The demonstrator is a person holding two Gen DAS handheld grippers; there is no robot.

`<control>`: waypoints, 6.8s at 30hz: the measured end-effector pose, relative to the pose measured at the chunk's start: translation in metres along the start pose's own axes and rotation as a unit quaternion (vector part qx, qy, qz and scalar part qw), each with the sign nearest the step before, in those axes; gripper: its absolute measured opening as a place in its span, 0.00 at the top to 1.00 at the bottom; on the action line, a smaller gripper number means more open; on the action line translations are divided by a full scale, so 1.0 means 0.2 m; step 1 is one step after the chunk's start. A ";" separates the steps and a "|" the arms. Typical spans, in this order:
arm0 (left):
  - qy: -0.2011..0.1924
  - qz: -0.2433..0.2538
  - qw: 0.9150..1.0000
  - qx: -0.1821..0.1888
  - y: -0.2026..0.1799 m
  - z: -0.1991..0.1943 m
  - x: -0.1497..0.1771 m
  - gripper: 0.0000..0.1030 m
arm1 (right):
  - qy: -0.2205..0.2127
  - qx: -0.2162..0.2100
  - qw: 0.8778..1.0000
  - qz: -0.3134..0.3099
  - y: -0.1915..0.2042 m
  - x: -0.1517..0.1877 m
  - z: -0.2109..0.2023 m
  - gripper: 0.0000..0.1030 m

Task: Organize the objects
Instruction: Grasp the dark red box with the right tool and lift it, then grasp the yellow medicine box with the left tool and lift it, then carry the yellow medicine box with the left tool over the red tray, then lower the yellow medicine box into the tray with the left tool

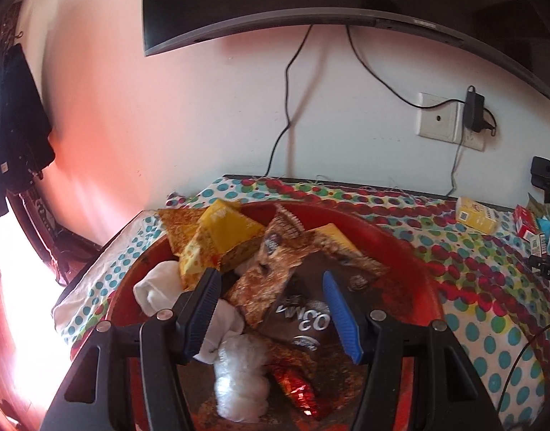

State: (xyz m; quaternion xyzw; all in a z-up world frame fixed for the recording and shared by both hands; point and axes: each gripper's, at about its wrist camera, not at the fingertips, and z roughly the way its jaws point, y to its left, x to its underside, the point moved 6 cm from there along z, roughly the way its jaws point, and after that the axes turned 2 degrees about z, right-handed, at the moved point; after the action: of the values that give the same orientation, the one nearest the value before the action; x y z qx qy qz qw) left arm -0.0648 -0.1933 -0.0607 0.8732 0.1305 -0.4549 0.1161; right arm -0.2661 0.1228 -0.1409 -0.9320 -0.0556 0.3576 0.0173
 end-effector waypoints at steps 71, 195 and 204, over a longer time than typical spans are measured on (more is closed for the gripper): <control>0.338 -0.074 0.931 0.116 -1.51 0.89 -0.34 0.44 | 0.025 -0.079 0.994 0.069 -0.02 0.06 0.01 0.61; 0.276 -0.004 0.961 0.008 0.42 0.21 -0.01 0.40 | 0.027 -0.004 0.998 0.049 -0.02 0.12 -0.02 0.73; 0.255 -0.010 0.967 0.000 0.47 0.05 -0.02 0.40 | 0.026 0.003 0.999 0.044 -0.08 0.14 -0.04 0.73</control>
State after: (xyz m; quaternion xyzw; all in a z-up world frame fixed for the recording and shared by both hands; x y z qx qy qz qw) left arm -0.0442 -0.2857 -0.0546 0.9590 0.1643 -0.2186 0.0746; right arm -0.2407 0.1412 -0.1519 -0.9426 -0.0129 0.3335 0.0061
